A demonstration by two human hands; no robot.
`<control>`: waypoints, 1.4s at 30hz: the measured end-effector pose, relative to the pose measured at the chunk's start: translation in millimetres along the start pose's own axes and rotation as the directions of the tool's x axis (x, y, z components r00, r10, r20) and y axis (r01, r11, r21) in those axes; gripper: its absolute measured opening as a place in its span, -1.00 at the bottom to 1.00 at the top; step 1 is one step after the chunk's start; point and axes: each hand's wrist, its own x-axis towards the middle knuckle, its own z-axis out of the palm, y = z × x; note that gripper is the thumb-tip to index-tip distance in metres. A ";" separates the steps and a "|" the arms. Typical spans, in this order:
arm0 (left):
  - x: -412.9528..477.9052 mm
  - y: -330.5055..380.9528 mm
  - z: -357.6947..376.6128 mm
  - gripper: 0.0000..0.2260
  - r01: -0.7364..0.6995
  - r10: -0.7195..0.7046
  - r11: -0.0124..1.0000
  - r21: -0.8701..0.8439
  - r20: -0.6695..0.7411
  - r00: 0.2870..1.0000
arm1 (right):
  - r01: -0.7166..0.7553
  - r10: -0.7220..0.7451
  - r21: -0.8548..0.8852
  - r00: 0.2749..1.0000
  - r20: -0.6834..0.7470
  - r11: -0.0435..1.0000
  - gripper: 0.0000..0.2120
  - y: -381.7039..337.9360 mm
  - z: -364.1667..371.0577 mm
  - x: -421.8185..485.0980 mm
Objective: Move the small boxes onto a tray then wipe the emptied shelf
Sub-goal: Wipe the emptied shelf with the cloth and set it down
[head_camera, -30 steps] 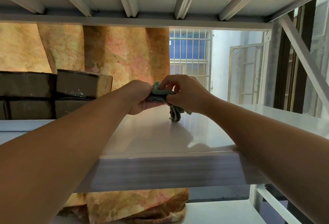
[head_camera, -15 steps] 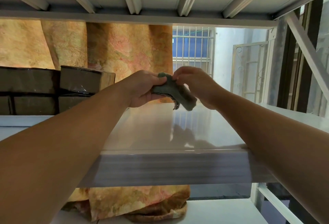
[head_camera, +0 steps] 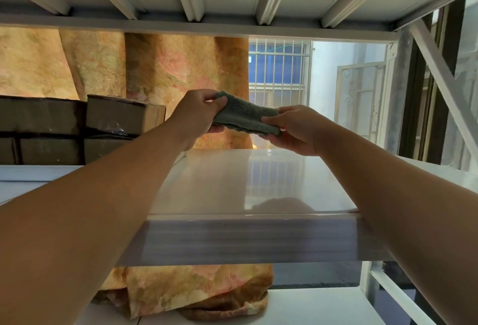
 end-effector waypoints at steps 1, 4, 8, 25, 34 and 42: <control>-1.3 -0.4 1.0 -0.88 0.003 -0.003 1.000 0.005 0.020 1.000 | -0.002 0.001 -0.003 0.999 -0.047 1.000 -0.83 0.5 0.4 0.2; -4.6 0.2 2.6 -0.96 0.050 -0.050 0.999 0.005 0.064 0.997 | 0.016 -0.023 -0.046 0.986 -0.166 0.999 -0.85 3.2 0.5 1.6; -7.7 1.3 -0.5 -0.98 0.189 -0.208 0.973 0.134 0.144 0.968 | 0.049 -0.083 -0.161 0.975 -0.205 0.986 -0.82 7.5 -0.3 4.1; -54.0 28.3 -74.4 -0.87 0.234 -0.202 0.927 0.294 -0.135 0.970 | 0.212 -0.247 -0.500 0.969 -0.003 0.840 -0.72 -18.2 79.3 27.0; -61.2 -0.7 -70.8 -0.82 -0.013 0.216 0.606 0.795 -0.149 0.965 | 0.174 -0.251 -0.793 0.968 0.027 0.584 -0.69 -10.8 136.8 70.1; -62.6 -10.8 -80.2 -0.80 0.087 0.181 0.283 0.955 -0.142 0.973 | 0.189 -0.264 -0.929 0.959 0.104 0.318 -0.88 -7.4 180.8 90.2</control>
